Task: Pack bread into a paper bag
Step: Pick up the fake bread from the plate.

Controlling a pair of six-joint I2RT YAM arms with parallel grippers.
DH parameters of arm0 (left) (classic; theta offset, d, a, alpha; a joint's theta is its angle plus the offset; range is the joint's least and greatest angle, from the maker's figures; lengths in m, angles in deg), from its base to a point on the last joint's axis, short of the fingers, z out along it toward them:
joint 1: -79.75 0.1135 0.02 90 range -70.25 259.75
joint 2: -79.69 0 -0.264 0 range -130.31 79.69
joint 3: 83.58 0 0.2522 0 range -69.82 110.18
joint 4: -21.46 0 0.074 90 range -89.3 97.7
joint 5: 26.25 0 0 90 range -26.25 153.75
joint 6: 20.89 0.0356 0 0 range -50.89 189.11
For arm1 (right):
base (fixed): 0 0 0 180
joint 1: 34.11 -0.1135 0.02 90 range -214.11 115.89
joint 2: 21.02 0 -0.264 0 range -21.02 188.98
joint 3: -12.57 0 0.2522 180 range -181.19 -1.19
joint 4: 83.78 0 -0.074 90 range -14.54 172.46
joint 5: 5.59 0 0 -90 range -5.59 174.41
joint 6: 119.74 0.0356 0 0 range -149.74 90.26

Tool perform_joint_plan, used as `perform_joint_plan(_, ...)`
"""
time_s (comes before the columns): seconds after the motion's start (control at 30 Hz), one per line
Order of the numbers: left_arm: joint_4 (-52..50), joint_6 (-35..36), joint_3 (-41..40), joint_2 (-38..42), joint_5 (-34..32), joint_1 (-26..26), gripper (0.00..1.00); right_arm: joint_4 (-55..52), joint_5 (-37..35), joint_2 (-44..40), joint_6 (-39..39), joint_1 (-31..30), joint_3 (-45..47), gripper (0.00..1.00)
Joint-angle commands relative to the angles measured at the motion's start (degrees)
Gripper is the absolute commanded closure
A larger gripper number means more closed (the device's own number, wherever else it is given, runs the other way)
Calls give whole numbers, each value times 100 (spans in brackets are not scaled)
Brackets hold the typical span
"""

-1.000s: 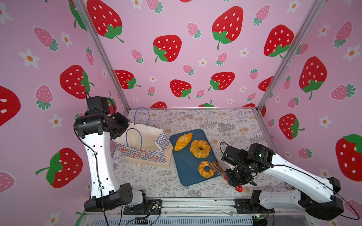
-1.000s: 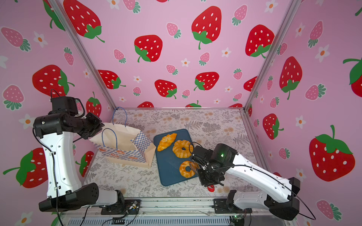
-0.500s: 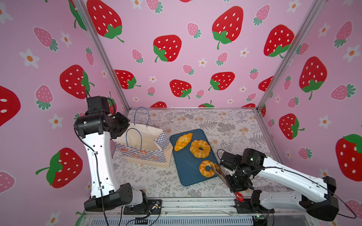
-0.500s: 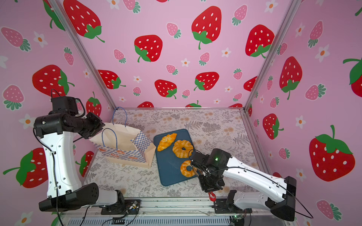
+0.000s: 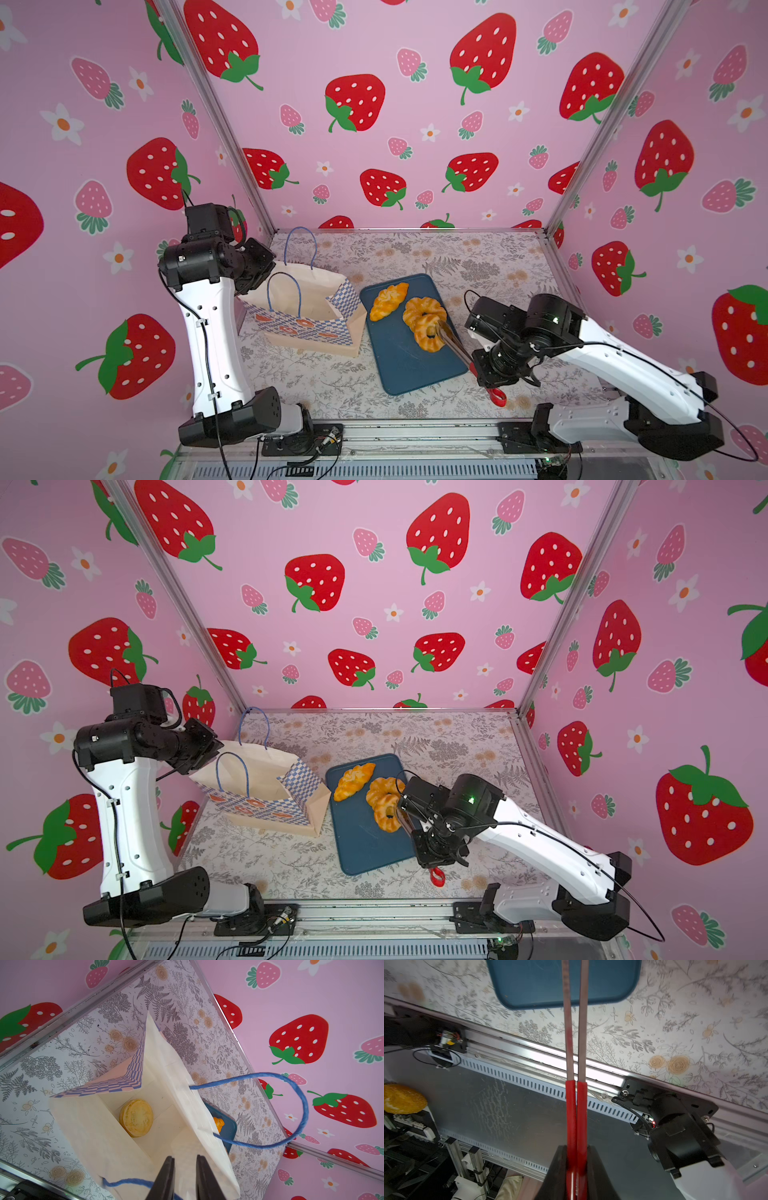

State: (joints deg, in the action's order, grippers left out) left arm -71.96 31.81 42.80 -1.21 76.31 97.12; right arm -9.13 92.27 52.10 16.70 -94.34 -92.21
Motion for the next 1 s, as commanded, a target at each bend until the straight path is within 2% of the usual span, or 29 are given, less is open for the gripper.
perform_joint_plan(0.0, 18, 65, 97, -9, 34, 21, 76, -752, -480, 191, -237, -14, -891, 100)
perform_joint_plan(0.23, 87, 37, -12, 50, -8, 21, 76, -693, -847, 960, -805, -13, -2861, 100)
perform_joint_plan(0.53, 125, -28, -40, 15, 6, 22, 76, 261, 116, 2030, -1409, -101, -4305, 100)
perform_joint_plan(0.63, 186, -40, -106, 13, 10, 21, 76, 265, 420, 2488, -1563, -195, -4962, 100)
perform_joint_plan(0.77, 306, -106, -246, 21, 59, 26, 76, 76, 476, 3040, -1759, -344, -6046, 100)
perform_joint_plan(0.97, 397, -120, -355, -12, 98, 21, 76, 395, 695, 3077, -1834, -384, -6085, 100)
